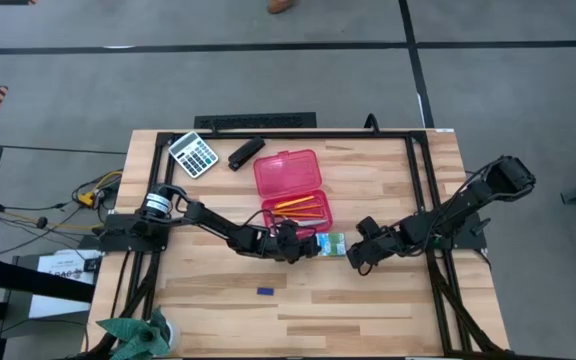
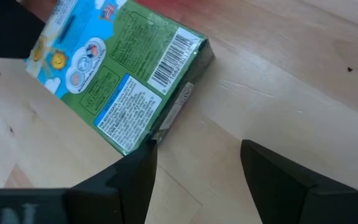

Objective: Pack school essentials
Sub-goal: Put the blue crayon box into the red supply box

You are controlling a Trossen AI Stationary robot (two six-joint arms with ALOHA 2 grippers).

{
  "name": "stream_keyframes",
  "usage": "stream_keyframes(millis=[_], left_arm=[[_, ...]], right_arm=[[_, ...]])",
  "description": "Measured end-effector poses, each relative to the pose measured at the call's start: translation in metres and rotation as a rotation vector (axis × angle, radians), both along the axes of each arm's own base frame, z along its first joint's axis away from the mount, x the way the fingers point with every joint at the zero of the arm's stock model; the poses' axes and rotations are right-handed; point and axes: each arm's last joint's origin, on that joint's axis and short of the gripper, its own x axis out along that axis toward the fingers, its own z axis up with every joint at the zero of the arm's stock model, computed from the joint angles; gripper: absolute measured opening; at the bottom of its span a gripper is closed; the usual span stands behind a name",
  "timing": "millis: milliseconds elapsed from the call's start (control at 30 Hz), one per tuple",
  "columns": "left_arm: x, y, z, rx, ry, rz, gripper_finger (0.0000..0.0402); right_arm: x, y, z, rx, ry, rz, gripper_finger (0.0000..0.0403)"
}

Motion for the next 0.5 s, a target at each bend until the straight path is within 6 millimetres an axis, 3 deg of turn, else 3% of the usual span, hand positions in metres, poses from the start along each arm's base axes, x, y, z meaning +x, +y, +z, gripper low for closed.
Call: stream_keyframes(millis=[367, 500], left_arm=[[-0.0002, -0.0016, 0.0015, 0.002, 0.003, -0.059, 0.0017], [-0.0003, -0.0024, 0.0026, -0.004, 0.004, -0.094, 0.0006]], right_arm=[[0.0, 0.0, 0.0, 0.0, 0.001, 0.0, 0.0254], [-0.0001, 0.0002, -0.0001, 0.006, 0.003, 0.004, 0.0254]])
